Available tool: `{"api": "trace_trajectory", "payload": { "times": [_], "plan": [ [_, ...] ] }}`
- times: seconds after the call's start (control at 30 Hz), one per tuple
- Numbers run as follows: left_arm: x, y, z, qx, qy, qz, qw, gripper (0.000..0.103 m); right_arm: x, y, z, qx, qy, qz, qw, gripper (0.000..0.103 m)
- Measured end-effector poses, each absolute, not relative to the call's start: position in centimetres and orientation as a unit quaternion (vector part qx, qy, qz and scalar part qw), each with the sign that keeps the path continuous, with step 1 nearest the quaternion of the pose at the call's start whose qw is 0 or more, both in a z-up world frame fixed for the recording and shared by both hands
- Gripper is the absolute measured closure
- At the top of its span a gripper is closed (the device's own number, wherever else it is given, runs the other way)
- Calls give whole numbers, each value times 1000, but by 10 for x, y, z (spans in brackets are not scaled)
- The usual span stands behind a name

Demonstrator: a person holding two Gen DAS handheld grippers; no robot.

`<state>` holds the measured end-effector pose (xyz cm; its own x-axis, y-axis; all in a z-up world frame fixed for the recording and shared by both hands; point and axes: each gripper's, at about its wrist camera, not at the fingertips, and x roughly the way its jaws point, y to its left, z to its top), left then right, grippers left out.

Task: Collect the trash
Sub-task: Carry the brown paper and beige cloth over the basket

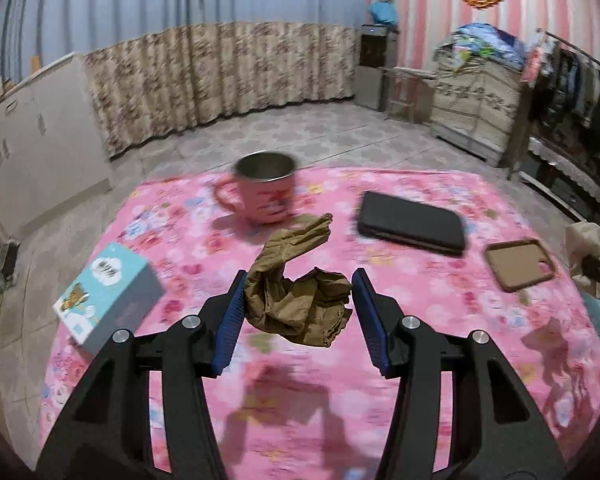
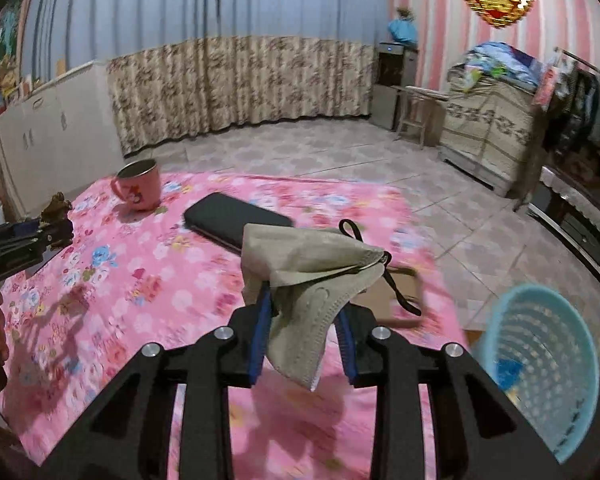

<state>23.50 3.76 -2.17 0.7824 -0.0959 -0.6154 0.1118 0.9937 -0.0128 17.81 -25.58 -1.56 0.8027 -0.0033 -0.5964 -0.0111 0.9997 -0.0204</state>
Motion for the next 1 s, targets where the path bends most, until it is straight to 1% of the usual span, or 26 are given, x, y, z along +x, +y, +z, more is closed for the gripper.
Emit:
{"api": "trace_trajectory", "payload": {
  "times": [0.17,0.4,0.7,1.0],
  "plan": [
    [217,-23,-7,42,299,-109,947,52,146,-301,-7,1,310,-30,950,73],
    [198,-99,1,67,286,-167,941,52,110,-364,-6,11,299,-96,949,73],
    [187,-202,-3,53,300,-239,922,52,86,-450,-16,53,304,-169,936,73],
    [187,-304,-17,61,329,-298,894,52,86,-493,-30,85,306,-195,928,73]
  ]
}}
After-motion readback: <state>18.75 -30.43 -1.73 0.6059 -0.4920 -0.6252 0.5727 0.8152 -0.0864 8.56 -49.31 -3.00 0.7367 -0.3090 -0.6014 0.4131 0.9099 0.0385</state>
